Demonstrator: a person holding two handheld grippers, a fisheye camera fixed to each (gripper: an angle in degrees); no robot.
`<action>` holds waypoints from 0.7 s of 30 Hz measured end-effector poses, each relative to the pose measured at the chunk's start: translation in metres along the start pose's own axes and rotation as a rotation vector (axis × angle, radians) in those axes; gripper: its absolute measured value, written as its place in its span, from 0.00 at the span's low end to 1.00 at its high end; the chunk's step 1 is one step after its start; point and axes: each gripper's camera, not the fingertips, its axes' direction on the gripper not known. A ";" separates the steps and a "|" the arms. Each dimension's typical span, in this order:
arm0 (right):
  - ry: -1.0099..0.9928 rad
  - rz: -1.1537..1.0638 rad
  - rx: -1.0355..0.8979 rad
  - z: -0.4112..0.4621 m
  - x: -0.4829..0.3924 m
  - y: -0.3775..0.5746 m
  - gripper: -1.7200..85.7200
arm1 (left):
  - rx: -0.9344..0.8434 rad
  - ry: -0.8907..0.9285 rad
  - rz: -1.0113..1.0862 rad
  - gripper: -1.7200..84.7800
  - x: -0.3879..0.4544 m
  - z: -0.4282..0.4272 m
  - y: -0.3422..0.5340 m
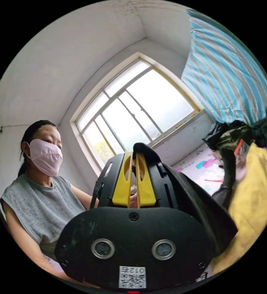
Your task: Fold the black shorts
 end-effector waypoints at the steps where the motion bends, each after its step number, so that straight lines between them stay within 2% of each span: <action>1: -0.044 -0.028 -0.019 0.021 -0.003 -0.002 0.01 | 0.023 -0.039 0.077 0.03 0.027 -0.035 -0.007; 7: -0.294 -0.127 -0.116 0.150 -0.007 0.007 0.02 | 0.212 -0.284 0.388 0.03 0.177 -0.196 -0.014; 11: -0.357 -0.084 -0.179 0.232 0.016 0.046 0.02 | 0.269 -0.475 0.460 0.02 0.244 -0.258 0.003; 17: -0.251 0.144 -0.362 0.328 0.104 0.161 0.02 | 0.211 -0.738 0.347 0.02 0.265 -0.307 0.038; 21: -0.113 0.334 -0.480 0.376 0.170 0.248 0.02 | 0.139 -0.840 0.105 0.02 0.217 -0.315 0.052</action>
